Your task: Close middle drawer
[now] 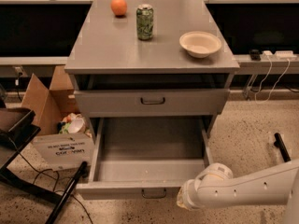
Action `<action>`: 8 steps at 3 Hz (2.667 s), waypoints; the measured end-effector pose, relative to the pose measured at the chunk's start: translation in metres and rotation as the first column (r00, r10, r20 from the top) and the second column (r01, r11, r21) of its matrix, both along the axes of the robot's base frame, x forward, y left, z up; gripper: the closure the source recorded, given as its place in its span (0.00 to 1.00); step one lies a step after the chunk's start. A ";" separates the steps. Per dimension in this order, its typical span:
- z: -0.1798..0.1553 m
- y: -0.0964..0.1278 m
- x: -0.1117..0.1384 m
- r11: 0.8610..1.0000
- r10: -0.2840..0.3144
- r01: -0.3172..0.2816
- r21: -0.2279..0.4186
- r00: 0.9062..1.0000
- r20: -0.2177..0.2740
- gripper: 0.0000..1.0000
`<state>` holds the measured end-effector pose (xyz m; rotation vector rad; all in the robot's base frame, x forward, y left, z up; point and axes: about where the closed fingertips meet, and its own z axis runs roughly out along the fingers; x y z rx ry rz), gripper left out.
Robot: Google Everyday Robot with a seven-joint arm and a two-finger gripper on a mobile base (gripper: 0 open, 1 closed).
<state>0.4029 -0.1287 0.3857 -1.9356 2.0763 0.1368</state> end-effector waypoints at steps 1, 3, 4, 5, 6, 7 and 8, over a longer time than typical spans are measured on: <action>0.004 0.002 0.018 1.000 -0.002 0.002 0.004 0.999 0.040 1.00; 0.005 0.015 0.044 0.998 -0.053 0.049 0.048 0.995 0.087 1.00; 0.011 0.016 0.064 0.998 -0.055 0.050 0.047 0.991 0.125 1.00; 0.016 0.018 0.076 0.998 -0.057 0.051 0.046 0.987 0.149 1.00; 0.023 0.019 0.093 0.998 -0.062 0.055 0.043 0.981 0.181 1.00; 0.023 0.019 0.093 0.998 -0.062 0.055 0.043 0.981 0.181 1.00; 0.006 0.022 0.080 0.996 -0.082 0.076 0.045 0.987 0.139 1.00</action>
Offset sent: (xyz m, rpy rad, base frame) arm 0.1623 0.0649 0.0086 0.0389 -0.4224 -0.0300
